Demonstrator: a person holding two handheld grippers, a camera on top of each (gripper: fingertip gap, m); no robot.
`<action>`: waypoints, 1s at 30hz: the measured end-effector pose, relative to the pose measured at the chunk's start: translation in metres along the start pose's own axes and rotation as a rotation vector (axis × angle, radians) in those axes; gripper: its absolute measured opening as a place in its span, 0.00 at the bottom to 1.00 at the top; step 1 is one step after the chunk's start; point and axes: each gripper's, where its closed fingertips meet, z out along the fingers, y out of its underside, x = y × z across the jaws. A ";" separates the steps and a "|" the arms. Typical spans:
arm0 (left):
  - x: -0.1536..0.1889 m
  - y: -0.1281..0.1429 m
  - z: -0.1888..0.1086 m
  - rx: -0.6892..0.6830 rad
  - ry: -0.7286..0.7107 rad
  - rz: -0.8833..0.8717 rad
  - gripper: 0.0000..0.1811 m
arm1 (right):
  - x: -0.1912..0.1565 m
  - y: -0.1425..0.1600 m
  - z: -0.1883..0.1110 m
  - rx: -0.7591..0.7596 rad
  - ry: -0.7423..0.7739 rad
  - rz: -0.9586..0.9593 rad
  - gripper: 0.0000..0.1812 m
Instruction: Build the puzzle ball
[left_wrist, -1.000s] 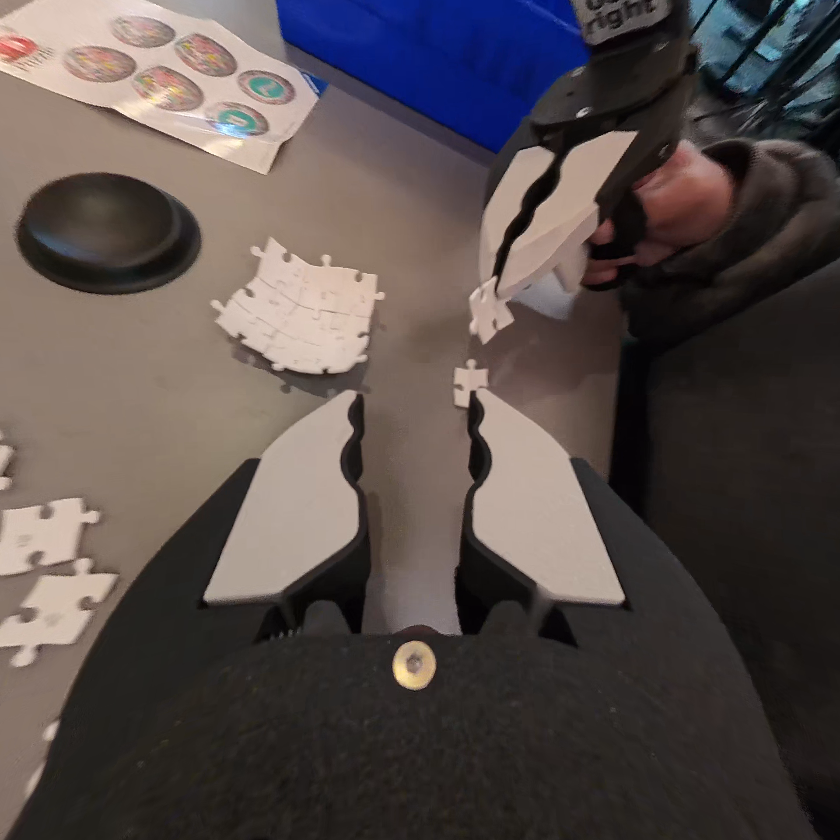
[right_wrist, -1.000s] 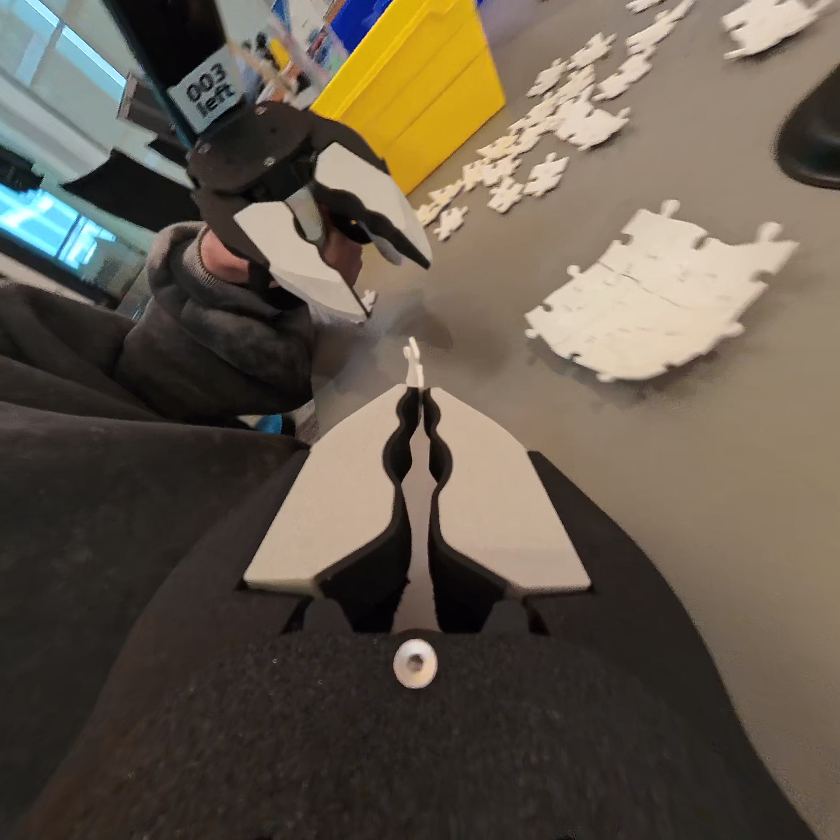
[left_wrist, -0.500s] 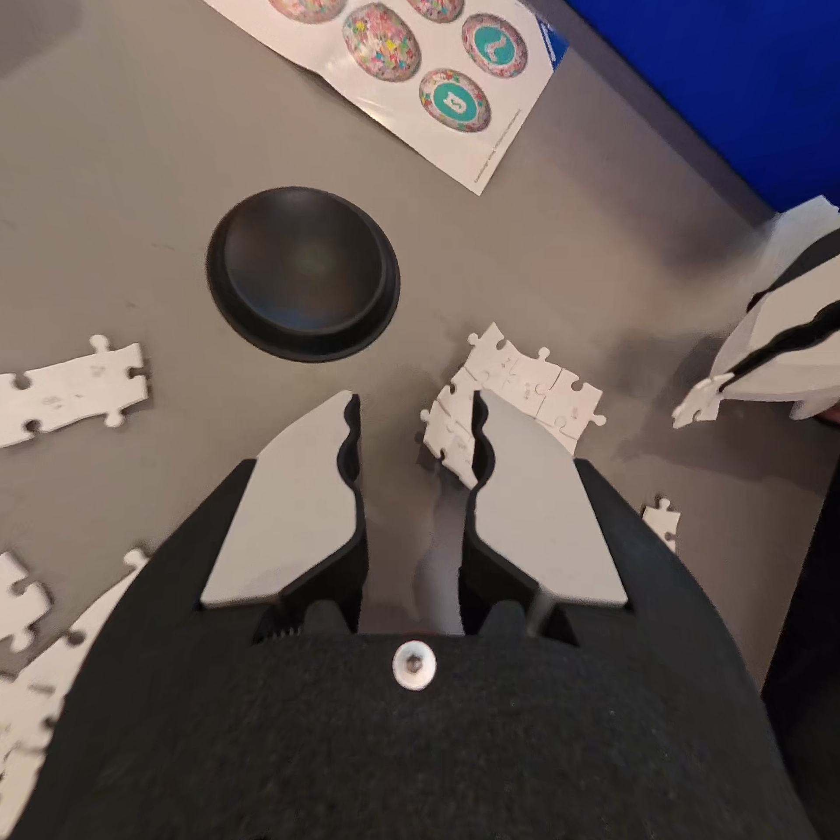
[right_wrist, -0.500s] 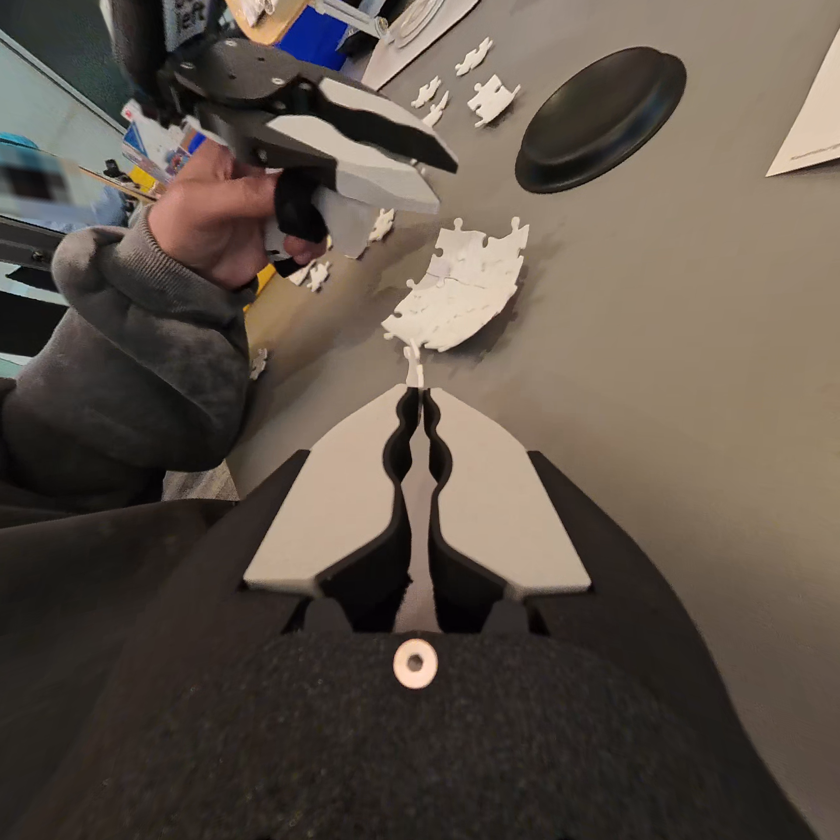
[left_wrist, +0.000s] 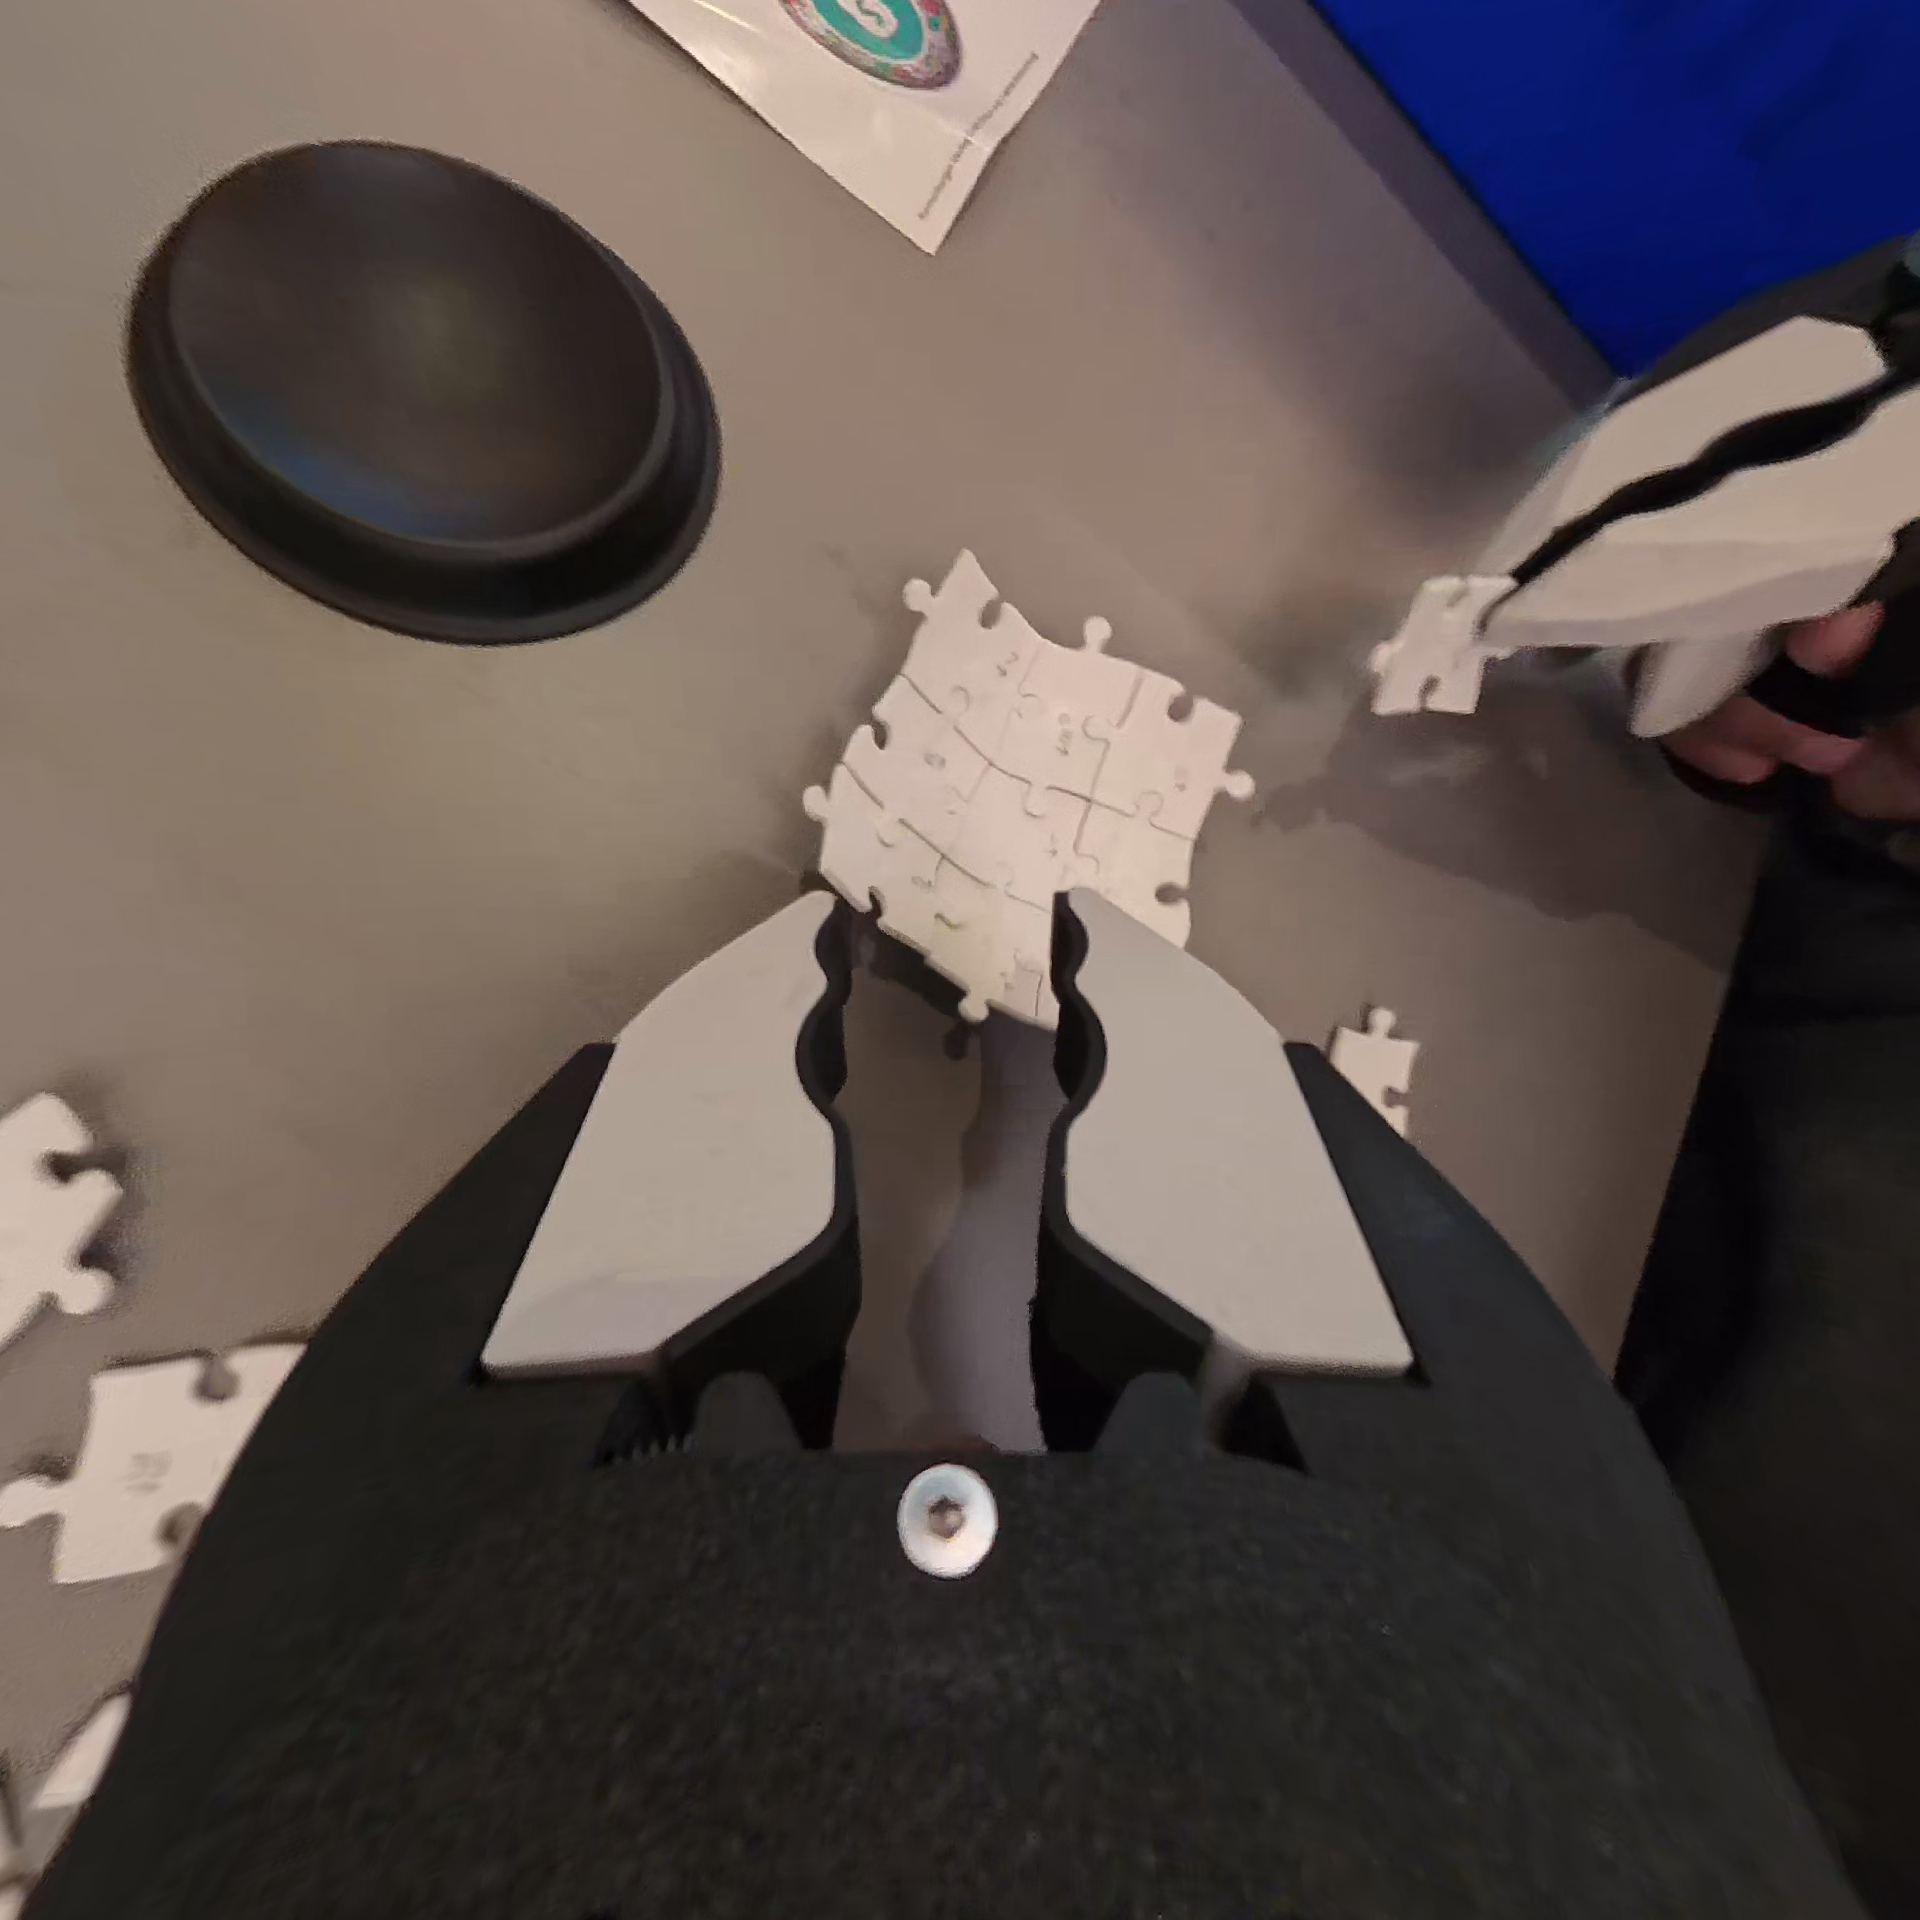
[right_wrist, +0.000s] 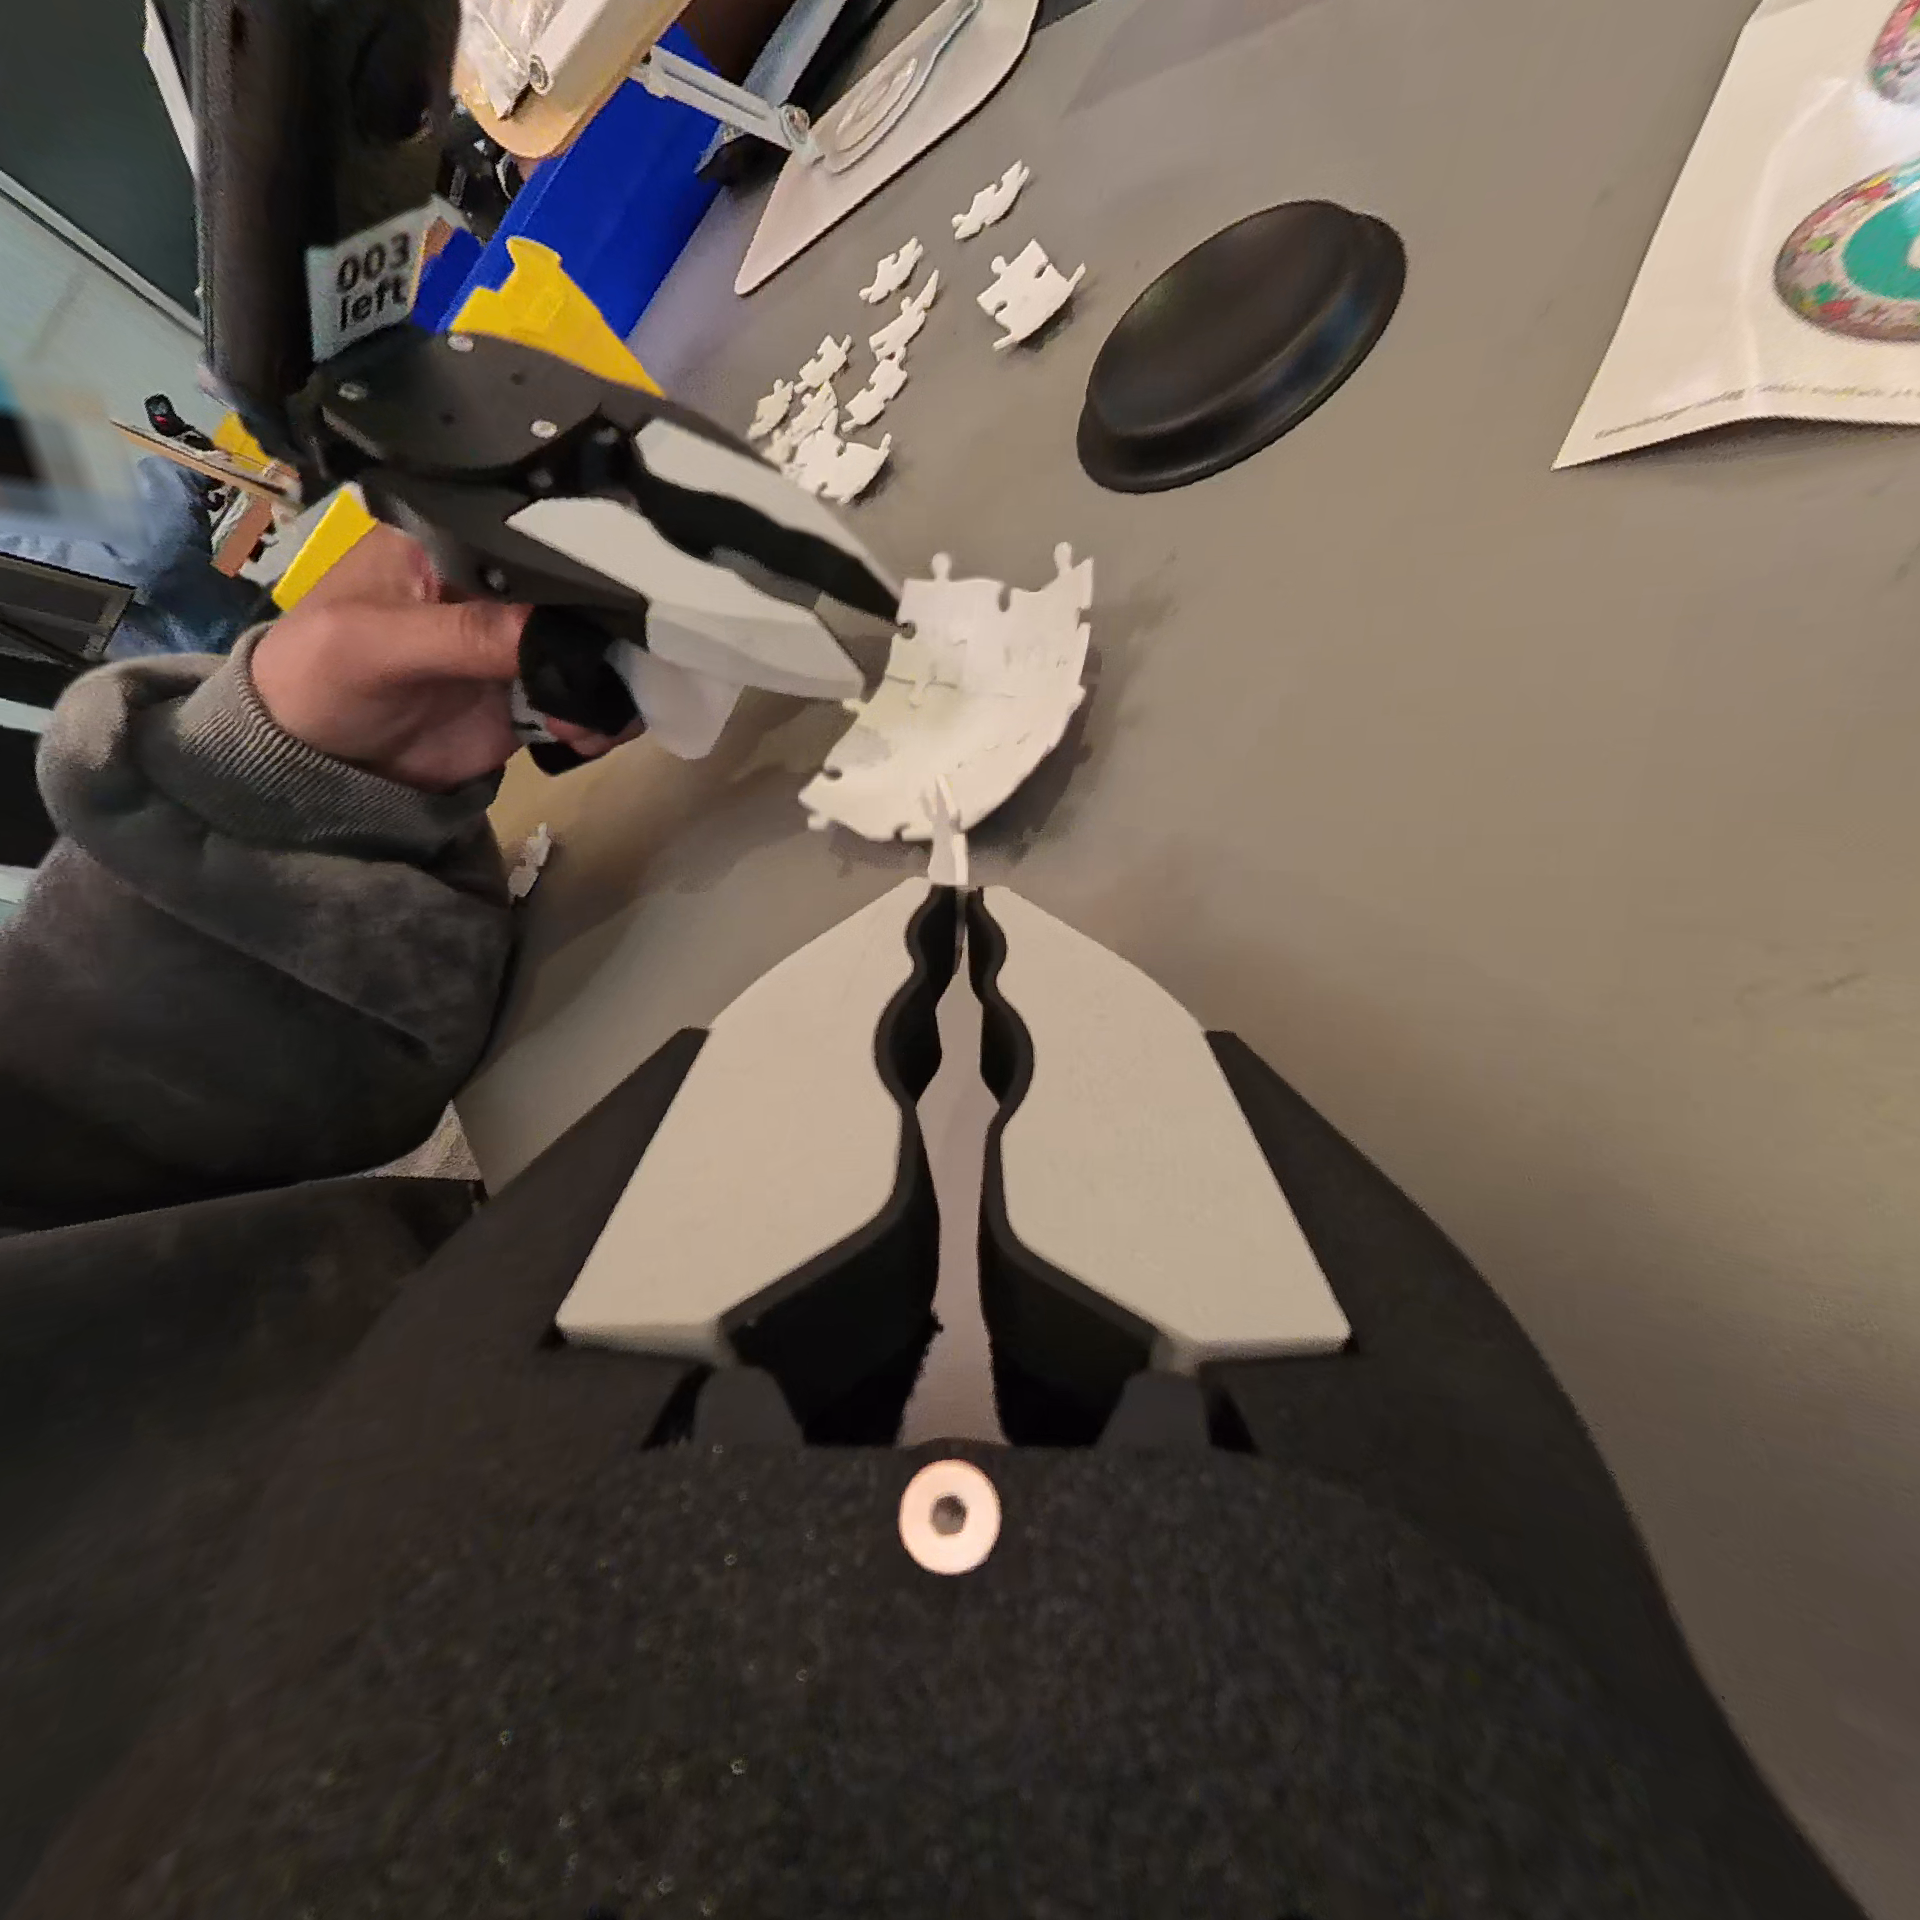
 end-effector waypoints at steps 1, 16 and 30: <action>0.004 0.003 -0.001 0.003 0.013 -0.005 0.20 | 0.001 -0.001 -0.001 0.004 0.007 -0.005 0.01; -0.010 -0.009 -0.011 0.069 -0.056 -0.029 0.20 | 0.009 -0.026 0.014 0.046 0.048 -0.045 0.01; -0.019 0.007 -0.002 0.007 -0.100 -0.019 0.19 | -0.006 -0.025 0.039 -0.012 -0.054 -0.033 0.01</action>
